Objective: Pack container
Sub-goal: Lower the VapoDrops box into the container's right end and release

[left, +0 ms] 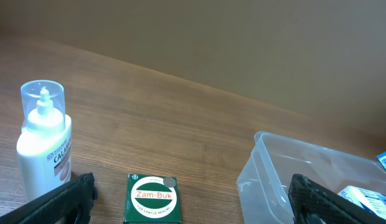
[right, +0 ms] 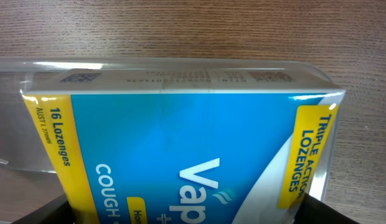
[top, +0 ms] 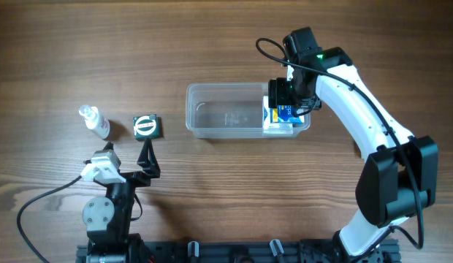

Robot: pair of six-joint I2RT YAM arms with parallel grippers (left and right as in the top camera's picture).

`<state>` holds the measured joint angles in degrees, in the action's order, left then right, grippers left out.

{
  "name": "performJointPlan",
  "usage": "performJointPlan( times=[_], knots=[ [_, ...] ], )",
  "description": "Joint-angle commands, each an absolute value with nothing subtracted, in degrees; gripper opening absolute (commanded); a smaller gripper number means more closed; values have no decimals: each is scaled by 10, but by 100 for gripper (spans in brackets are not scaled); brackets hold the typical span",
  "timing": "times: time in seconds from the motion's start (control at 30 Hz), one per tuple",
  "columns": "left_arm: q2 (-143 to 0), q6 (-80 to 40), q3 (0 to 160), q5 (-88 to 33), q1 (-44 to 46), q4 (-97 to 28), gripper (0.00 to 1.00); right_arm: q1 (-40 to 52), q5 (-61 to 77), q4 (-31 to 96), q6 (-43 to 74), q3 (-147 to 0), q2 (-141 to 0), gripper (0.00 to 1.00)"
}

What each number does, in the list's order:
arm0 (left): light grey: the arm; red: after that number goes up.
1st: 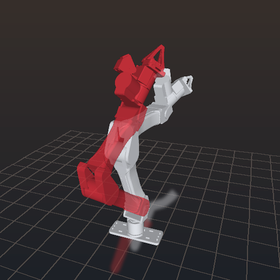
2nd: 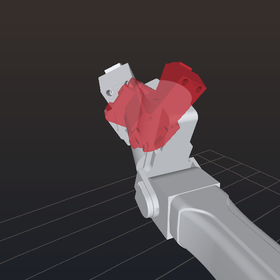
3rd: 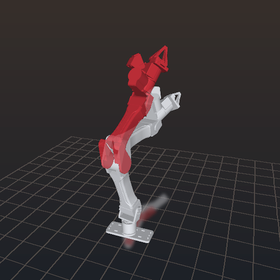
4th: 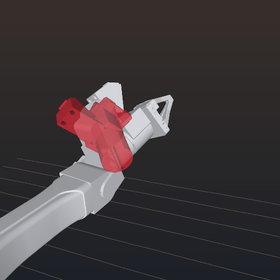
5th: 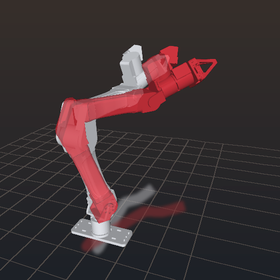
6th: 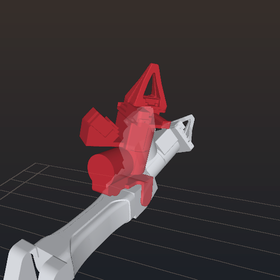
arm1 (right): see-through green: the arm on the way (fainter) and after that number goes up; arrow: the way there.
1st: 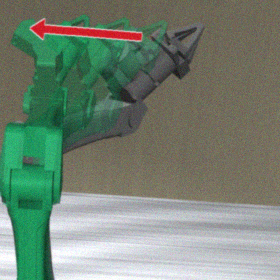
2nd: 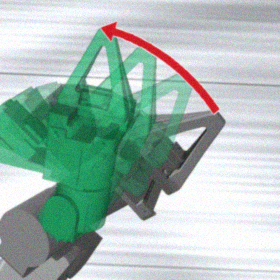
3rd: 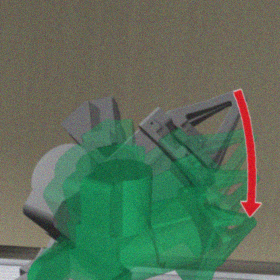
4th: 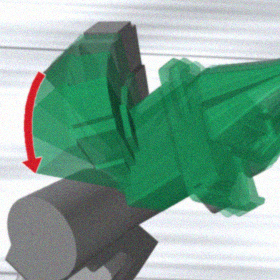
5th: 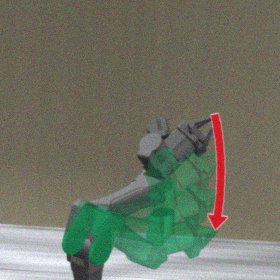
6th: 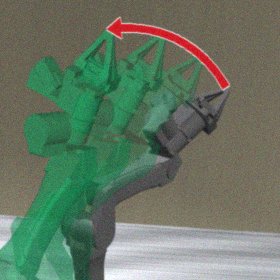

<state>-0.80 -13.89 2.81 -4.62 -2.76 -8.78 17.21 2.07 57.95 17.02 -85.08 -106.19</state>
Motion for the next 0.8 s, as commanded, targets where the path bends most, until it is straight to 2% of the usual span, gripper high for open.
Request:
performJointPlan(
  times=[0.0, 0.4, 0.5, 0.67, 0.77],
  knots=[
    [-4, -142, 24, -51, -31, -86, 100, 173, 13, 582, 165, -847, -1066, 83],
    [-4, -142, 24, -51, -31, -86, 100, 173, 15, 597, 164, -847, -1066, 85],
    [-4, -142, 24, -51, -31, -86, 100, 173, 8, 599, 164, -873, -1065, 92],
    [-4, -142, 24, -51, -31, -86, 100, 156, -112, 658, 165, -990, -1063, 97],
    [-4, -142, 24, -51, -31, -86, 100, 97, -160, 681, 170, -1028, -1061, 99]
  ],
)
